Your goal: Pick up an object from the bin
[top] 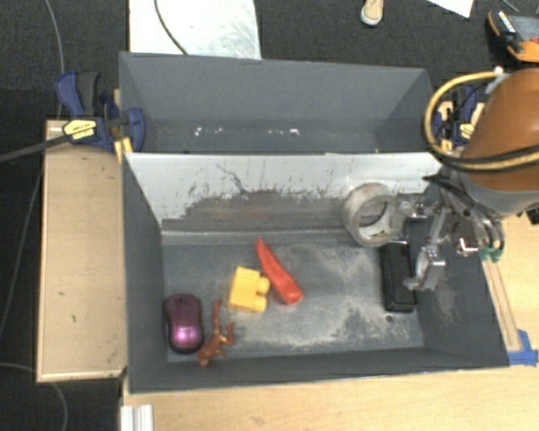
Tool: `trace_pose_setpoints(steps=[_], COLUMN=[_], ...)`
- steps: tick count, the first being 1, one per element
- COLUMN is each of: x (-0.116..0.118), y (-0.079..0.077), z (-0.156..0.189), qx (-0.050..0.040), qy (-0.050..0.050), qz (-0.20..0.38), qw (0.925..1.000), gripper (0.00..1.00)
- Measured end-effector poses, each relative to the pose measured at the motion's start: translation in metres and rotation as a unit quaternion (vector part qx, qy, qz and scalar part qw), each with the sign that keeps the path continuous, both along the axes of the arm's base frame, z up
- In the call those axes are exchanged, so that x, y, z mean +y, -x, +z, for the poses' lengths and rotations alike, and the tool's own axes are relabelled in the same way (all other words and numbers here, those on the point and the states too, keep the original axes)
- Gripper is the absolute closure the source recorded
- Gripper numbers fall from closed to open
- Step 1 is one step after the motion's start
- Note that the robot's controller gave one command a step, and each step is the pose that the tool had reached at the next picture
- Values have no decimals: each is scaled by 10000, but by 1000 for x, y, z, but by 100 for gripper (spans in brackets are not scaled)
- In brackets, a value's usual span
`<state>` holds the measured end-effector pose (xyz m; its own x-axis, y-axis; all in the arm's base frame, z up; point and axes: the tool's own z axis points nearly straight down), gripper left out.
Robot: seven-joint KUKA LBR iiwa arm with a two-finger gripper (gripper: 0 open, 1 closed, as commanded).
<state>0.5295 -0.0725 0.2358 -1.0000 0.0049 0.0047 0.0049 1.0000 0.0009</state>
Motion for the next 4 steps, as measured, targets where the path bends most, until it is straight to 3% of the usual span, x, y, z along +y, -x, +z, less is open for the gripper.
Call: trace_pose_setpoints(steps=[1,2,3,4], x=[0,-46,-61,-64], y=[-1,1,15,-2], z=[5,-126,-74,-135], qx=[-40,-60,-79,-39], qy=[7,14,17,-5], qz=[21,2996,2357,4986], qw=[10000,9540,9718,8668], gripper=[0,0,0,0])
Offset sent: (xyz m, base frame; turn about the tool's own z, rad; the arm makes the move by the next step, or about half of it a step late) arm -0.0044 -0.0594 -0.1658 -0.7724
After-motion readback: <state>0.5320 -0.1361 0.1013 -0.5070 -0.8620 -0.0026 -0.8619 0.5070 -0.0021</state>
